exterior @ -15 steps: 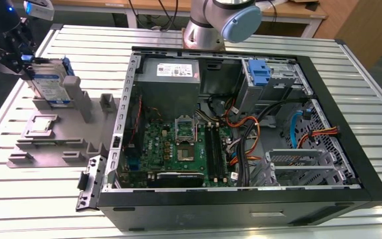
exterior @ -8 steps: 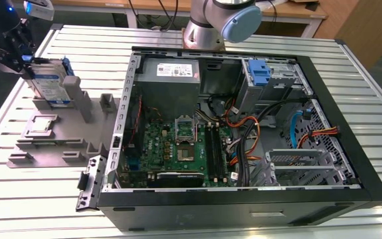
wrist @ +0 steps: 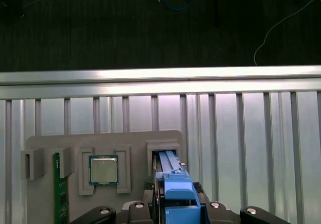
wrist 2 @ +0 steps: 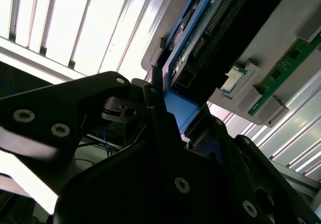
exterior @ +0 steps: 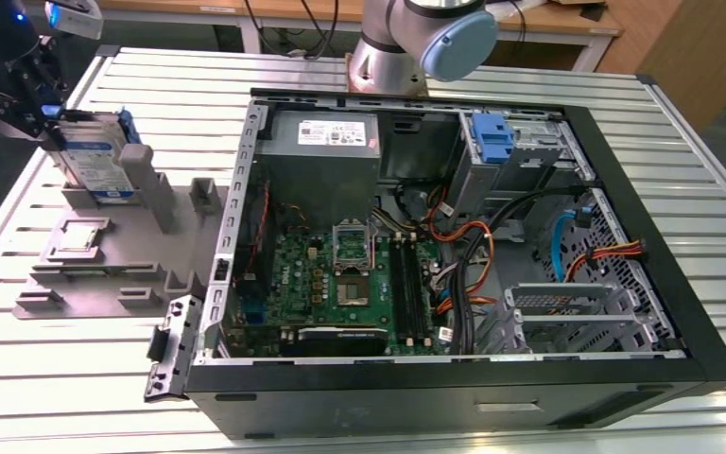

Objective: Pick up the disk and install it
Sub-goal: 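Pick up the disk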

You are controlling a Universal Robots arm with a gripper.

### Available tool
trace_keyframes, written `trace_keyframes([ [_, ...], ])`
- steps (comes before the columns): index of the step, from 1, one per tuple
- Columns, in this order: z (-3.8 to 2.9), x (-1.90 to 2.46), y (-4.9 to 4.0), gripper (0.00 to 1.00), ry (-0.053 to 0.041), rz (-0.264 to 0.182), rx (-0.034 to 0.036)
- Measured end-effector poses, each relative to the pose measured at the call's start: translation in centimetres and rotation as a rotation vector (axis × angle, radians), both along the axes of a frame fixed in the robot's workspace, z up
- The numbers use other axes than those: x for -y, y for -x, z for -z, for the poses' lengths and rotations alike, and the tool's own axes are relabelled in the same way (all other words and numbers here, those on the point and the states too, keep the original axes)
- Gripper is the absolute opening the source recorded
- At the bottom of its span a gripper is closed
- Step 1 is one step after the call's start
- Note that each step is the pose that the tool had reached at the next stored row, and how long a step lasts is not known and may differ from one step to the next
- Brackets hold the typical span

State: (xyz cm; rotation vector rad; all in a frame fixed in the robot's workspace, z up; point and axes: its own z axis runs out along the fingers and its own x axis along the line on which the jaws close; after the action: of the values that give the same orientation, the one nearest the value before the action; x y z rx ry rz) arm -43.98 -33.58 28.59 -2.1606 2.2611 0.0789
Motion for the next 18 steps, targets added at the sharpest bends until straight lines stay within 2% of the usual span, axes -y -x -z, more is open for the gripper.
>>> trace_keyframes([
  [4, 0.0, 0.0, 0.0, 0.37, 0.0003, 0.0, -0.0001],
  [18, 0.0, 0.0, 0.0, 0.37, 0.0003, -0.019, 0.0001],
])
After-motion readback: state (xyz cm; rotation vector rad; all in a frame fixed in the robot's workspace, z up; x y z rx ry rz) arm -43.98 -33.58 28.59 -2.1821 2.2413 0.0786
